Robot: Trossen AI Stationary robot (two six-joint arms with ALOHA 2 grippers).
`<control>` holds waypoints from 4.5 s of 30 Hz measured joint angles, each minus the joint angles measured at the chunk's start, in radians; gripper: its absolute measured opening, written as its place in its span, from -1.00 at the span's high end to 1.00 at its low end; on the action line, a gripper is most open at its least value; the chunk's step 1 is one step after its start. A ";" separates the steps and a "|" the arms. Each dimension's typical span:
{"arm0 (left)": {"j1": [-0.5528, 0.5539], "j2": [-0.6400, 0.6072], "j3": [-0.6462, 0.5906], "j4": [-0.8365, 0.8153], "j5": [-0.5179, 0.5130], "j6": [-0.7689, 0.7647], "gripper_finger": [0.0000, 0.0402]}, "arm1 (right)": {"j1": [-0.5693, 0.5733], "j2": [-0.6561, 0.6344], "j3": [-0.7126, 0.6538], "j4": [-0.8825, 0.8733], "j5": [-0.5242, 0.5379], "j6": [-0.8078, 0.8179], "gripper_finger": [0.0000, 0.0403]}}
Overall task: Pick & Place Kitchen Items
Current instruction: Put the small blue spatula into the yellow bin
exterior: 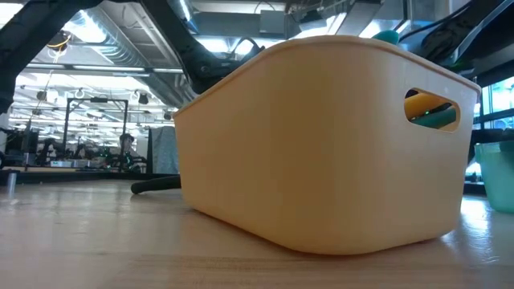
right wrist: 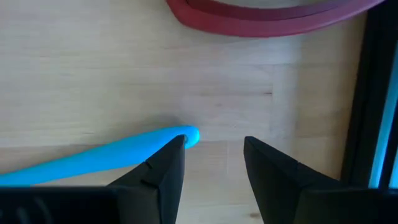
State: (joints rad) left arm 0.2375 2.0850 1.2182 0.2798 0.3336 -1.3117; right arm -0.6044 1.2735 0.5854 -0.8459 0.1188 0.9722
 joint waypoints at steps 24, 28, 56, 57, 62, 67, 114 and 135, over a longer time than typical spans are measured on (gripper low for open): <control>0.007 0.099 0.005 0.188 0.105 -0.182 0.22 | 0.003 0.098 0.003 0.039 -0.004 -0.045 0.17; -0.008 0.141 0.005 0.290 0.048 -0.227 0.16 | 0.003 0.098 0.002 0.038 -0.009 -0.045 0.17; 0.017 0.148 0.343 -0.486 -0.004 0.329 0.22 | 0.003 0.099 0.000 0.037 -0.012 -0.049 0.17; 0.016 0.148 0.343 -0.498 0.004 0.324 0.22 | 0.003 0.099 0.000 0.037 -0.012 -0.049 0.17; 0.008 0.147 0.343 -0.526 -0.001 0.312 0.22 | 0.003 0.099 0.000 0.039 -0.013 -0.049 0.17; -0.001 0.148 0.343 -0.515 -0.015 0.312 0.22 | 0.003 0.099 0.000 0.040 -0.011 -0.049 0.17; -0.002 0.272 0.358 -0.254 -0.025 0.031 0.22 | 0.003 0.100 0.000 0.043 -0.010 -0.064 0.17; -0.006 0.300 0.446 -0.250 -0.098 0.040 0.22 | 0.005 0.099 0.000 0.043 -0.014 -0.089 0.17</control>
State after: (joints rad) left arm 0.2317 2.3846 1.6646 0.0296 0.2356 -1.2721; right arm -0.5995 1.3727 0.5854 -0.8024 0.1051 0.8829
